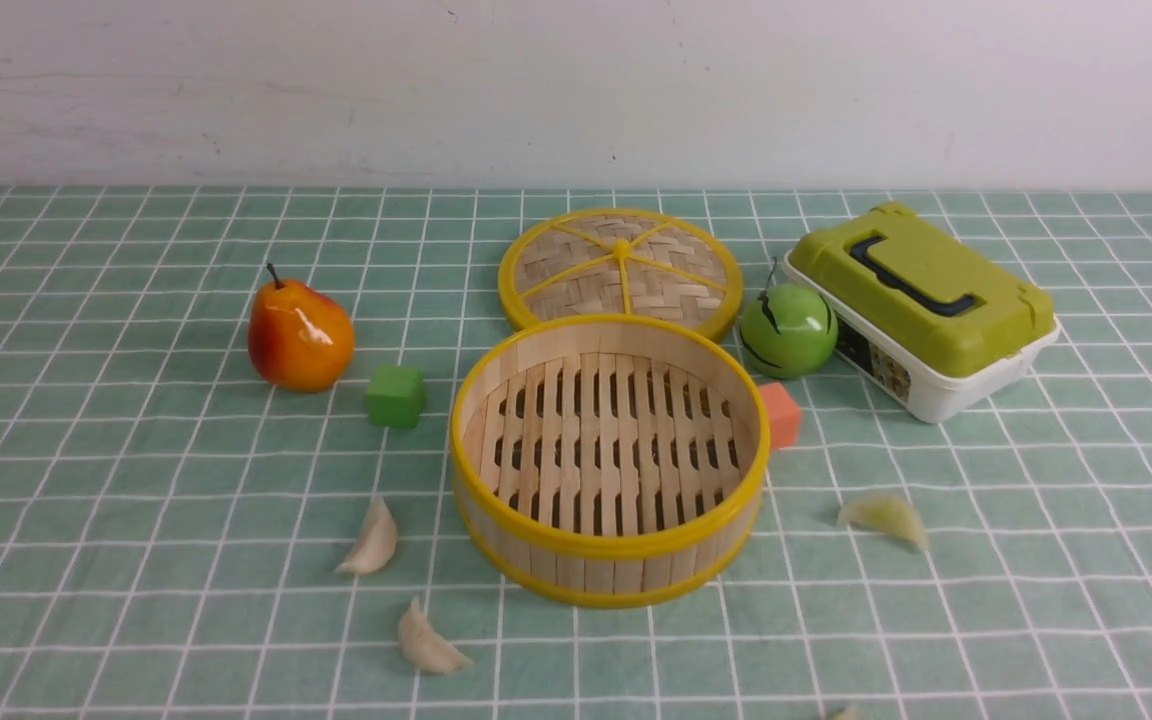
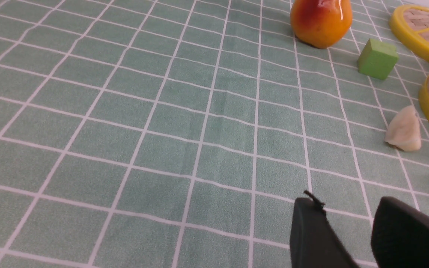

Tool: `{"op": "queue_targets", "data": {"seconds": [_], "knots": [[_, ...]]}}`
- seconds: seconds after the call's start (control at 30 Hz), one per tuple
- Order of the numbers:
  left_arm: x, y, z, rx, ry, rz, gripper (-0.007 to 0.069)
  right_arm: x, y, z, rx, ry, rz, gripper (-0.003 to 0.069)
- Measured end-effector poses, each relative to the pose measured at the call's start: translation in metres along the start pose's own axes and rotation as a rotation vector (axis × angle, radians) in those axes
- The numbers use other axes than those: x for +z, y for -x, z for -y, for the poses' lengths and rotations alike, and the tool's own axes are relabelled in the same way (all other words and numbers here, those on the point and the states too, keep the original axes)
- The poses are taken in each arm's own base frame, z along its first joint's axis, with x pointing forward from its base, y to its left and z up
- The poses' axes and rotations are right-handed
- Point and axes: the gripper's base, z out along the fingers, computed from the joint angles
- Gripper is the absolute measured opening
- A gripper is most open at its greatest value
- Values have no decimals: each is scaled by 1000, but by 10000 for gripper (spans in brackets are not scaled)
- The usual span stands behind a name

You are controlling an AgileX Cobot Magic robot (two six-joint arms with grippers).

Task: Put the dumplings into the steamer on the table with the blue tablecloth.
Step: 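Reach for and grasp a dumpling on the table with the left gripper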

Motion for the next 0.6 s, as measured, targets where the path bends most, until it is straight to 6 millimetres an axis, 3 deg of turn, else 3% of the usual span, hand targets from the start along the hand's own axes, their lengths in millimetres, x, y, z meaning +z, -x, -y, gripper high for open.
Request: {"op": "queue_targets", "data": {"seconds": [0.2,0.27,0.37,0.43,0.5,0.53,0.6], "knots": [[0,1,0,1,-1,7,238,0,0,0,2,1,0,240],[0,3,2,-92,-25,30,238,0,0,-1,50,14,-1,240],[-1,9,10,-623,-141,61,238,0,0,-7,332,81,-13,240],[-3,15,16,-1135,-246,47,238,-1,0,-15,668,159,-44,240],[-4,18,17,-1435,-304,25,238,-1,1,-19,904,213,-72,240],[-4,18,18,-1462,-310,23,238,-1,1,-20,926,218,-74,240],[-4,22,18,-1688,-356,12,238,-2,4,-24,1121,271,-95,240]]}}
